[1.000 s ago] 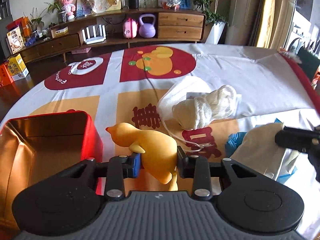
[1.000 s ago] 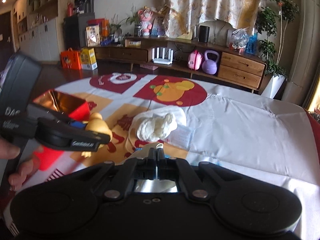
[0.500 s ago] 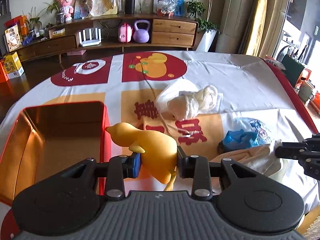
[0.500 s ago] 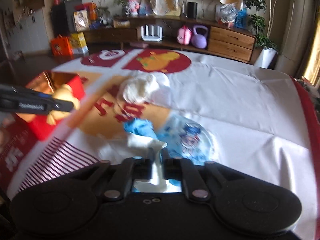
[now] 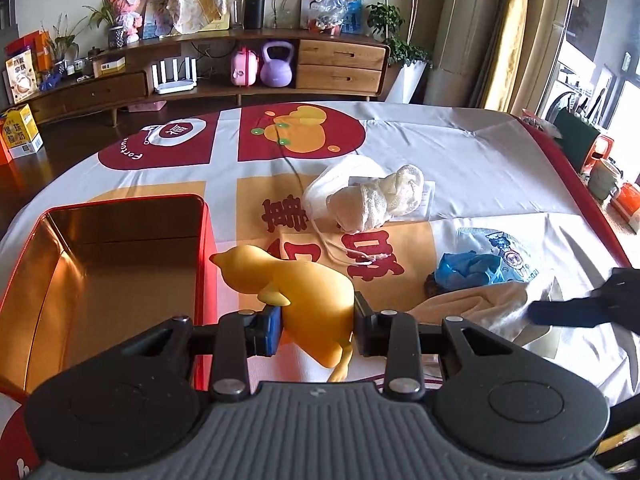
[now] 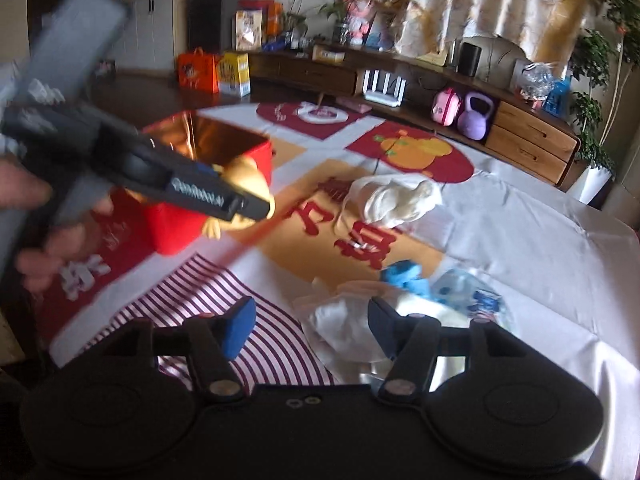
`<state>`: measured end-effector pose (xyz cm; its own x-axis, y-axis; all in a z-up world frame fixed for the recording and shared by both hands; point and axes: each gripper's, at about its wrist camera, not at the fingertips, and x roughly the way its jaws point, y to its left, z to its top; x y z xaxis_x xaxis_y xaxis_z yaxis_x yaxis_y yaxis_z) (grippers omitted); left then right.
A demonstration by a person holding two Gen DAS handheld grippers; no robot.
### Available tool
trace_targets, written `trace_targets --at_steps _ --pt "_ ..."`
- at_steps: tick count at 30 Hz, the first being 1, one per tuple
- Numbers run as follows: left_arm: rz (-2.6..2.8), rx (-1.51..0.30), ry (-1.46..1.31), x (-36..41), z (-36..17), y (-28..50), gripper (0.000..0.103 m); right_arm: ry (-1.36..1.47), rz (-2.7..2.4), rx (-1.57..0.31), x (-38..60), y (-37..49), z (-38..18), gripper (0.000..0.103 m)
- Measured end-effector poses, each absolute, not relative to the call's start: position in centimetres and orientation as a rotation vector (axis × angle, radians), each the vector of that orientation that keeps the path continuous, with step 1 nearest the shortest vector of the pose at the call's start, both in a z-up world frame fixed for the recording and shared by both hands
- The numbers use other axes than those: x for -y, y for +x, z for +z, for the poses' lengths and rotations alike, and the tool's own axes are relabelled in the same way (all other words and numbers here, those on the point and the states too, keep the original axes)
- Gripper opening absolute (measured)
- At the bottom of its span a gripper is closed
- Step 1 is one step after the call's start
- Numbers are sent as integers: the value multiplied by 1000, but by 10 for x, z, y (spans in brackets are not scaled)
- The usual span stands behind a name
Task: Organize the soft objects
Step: 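Lift the duck with the left tool over the red tin while the right tool lifts the cloth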
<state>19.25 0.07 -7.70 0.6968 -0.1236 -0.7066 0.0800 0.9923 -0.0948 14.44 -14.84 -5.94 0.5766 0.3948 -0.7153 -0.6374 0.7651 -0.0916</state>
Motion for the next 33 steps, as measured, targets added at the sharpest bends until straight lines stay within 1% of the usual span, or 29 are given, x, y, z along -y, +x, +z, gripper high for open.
trace_targets --at_steps 6,14,16,17,18,19,25,33 --pt "-123 -801 -56 -2 -81 193 34 -369 589 -797 134 176 -89 57" --pt "-136 -811 -45 1 -88 197 34 -357 570 -849 133 193 -116 39" --pt "-136 -816 -48 0 -90 198 34 -352 555 -848 134 194 -117 24" --pt "-136 -817 -49 0 -91 198 34 -350 544 -846 135 195 -117 20" --pt "-135 -818 -50 -1 -91 198 34 -342 538 -846 137 196 -116 8" --pt "-134 -819 -51 -1 -91 198 34 -326 534 -848 140 198 -115 4" --pt "-140 -804 -53 -2 -84 190 34 -227 555 -836 156 188 -93 4" --pt "-161 -747 -43 -5 -55 170 34 -109 606 -791 170 173 -36 4"
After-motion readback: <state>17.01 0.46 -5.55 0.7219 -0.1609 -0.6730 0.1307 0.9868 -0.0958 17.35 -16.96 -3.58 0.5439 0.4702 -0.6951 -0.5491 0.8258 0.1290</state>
